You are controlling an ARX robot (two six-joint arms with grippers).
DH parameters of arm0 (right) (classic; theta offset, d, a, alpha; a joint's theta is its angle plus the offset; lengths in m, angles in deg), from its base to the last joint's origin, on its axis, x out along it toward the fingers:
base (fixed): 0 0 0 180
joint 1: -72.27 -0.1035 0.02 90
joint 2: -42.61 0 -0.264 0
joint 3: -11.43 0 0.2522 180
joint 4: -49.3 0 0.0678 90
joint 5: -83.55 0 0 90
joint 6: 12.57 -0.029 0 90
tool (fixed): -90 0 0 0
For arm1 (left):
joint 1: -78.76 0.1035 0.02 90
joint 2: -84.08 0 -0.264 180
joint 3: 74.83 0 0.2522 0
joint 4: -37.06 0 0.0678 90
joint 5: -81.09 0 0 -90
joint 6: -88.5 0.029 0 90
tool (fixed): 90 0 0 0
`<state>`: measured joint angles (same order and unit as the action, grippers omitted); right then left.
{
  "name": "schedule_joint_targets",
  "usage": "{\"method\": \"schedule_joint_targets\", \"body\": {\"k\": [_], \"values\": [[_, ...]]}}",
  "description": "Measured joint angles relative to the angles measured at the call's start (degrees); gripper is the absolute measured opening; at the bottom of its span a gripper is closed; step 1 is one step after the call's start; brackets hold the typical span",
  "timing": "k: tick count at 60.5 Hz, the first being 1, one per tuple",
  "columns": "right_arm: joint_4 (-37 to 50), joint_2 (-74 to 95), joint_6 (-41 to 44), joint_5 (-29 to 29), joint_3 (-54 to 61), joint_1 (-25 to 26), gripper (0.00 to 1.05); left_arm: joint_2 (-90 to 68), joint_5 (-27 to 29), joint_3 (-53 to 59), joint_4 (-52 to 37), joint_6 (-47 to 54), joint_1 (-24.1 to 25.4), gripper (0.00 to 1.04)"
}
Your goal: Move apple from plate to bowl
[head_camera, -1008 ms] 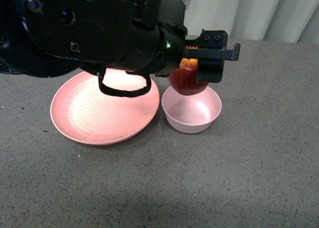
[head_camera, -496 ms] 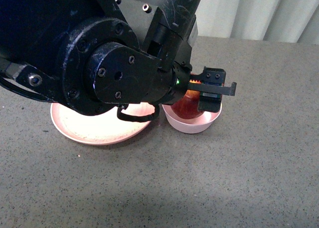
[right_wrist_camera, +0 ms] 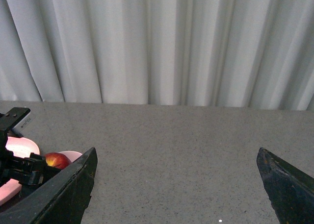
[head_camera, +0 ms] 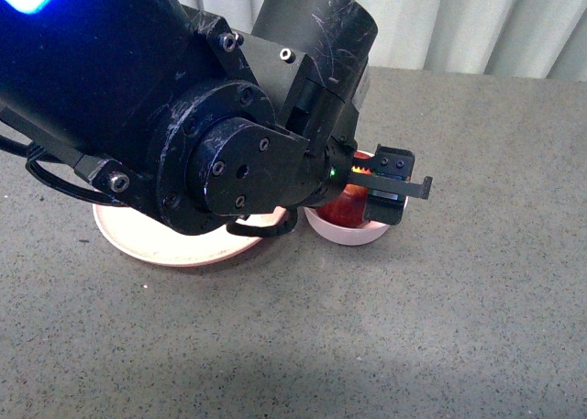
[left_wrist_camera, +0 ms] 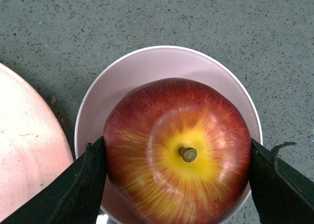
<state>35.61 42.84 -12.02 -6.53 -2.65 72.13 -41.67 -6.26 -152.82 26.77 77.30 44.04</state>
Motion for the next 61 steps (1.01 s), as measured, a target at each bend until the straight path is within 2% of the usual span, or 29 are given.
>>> {"method": "schedule_joint_targets", "body": {"k": [7, 17, 34, 46, 61], "values": [[0.0, 0.0, 0.0, 0.0, 0.0, 0.0, 0.95, 0.0, 0.1, 0.0, 0.0, 0.4, 0.0, 0.74], [0.0, 0.0, 0.0, 0.0, 0.0, 0.0, 0.95, 0.5, 0.2, 0.2, -2.1, 1.1, 0.0, 1.0], [0.0, 0.0, 0.0, 0.0, 0.0, 0.0, 0.95, 9.8, 4.4, 7.8, -8.5, 3.1, 1.1, 0.98], [0.0, 0.0, 0.0, 0.0, 0.0, 0.0, 0.95, 19.9, 8.7, 19.2, -13.4, 3.4, 5.3, 0.98], [0.0, 0.0, 0.0, 0.0, 0.0, 0.0, 0.95, 36.6, 9.9, 34.2, -11.5, 1.6, 10.3, 0.98]]}}
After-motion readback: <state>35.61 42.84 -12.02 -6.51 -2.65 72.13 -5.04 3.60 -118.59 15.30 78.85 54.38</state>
